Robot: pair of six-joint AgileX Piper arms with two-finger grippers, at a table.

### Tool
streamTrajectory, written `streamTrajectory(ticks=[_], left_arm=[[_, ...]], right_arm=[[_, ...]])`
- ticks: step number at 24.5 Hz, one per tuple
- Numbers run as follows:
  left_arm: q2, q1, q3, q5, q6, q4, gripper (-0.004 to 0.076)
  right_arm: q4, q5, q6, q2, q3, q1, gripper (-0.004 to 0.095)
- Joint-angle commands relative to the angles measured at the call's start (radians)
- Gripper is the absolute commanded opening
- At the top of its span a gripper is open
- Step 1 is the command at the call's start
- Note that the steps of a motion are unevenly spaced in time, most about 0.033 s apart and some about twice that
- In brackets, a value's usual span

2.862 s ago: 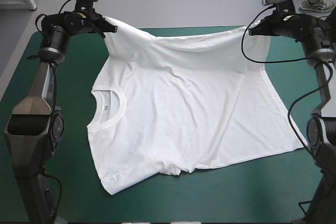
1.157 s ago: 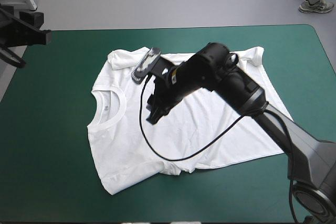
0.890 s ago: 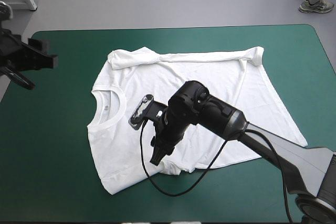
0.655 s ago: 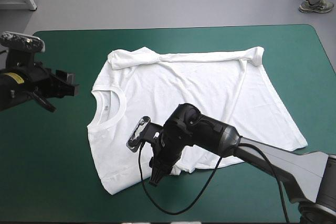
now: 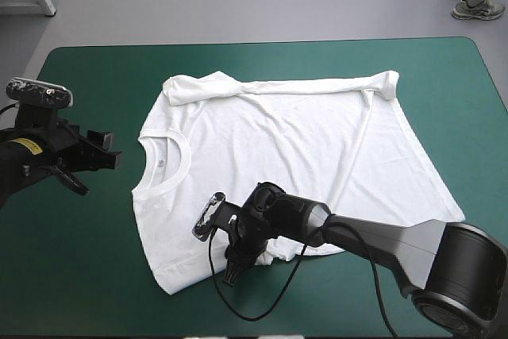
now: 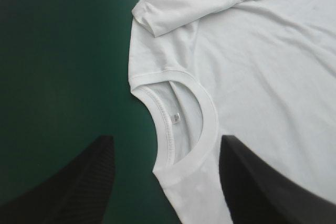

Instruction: Fold the cloth

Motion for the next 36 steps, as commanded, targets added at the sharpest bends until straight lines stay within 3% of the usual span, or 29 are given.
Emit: streamTrajectory(ticks=[1,3,4,8,16,20,23,25,31,33,36], left_arm=[[-0.016,-0.002,-0.026,-0.064,0.000,-0.002,0.0430],[-0.016,-0.002,-0.026,-0.064,0.000,0.001,0.0430],[-0.016,-0.002,-0.026,-0.064,0.000,0.001,0.0430],[-0.016,-0.002,-0.026,-0.063,0.000,0.001,0.0430],[-0.014,-0.002,-0.026,-0.050,0.000,-0.007,0.0430],[-0.014,-0.002,-0.026,-0.040,0.001,-0.034,0.0430],[-0.014,-0.002,-0.026,-0.035,0.003,-0.048,0.0430],[-0.014,-0.002,-0.026,-0.035,0.015,-0.090,0.0430],[-0.014,-0.002,-0.016,-0.007,0.030,-0.121,0.0430],[-0.014,-0.002,0.025,-0.007,0.030,-0.126,0.0430],[-0.014,-0.002,0.095,-0.011,0.034,-0.137,0.0430]], right_arm=[[-0.007,0.035,0.014,-0.034,-0.019,-0.003,0.0232],[-0.033,0.082,0.026,-0.034,-0.019,-0.003,0.0014],[-0.048,0.101,0.038,-0.034,-0.014,-0.005,-0.0008],[-0.088,0.166,0.064,-0.034,0.027,-0.005,-0.0004],[-0.192,0.148,0.161,-0.221,0.311,-0.021,-0.0004],[-0.207,0.191,0.211,-0.473,0.529,-0.212,-0.0004],[-0.288,0.241,0.226,-0.618,0.588,-0.362,-0.0004],[-0.270,0.241,0.173,-0.680,0.593,-0.459,-0.0004],[-0.160,0.192,0.126,-0.687,0.593,-0.484,-0.0003],[-0.119,0.180,0.104,-0.687,0.593,-0.484,0.0095],[-0.074,0.178,0.100,-0.690,0.591,-0.484,0.0384]])
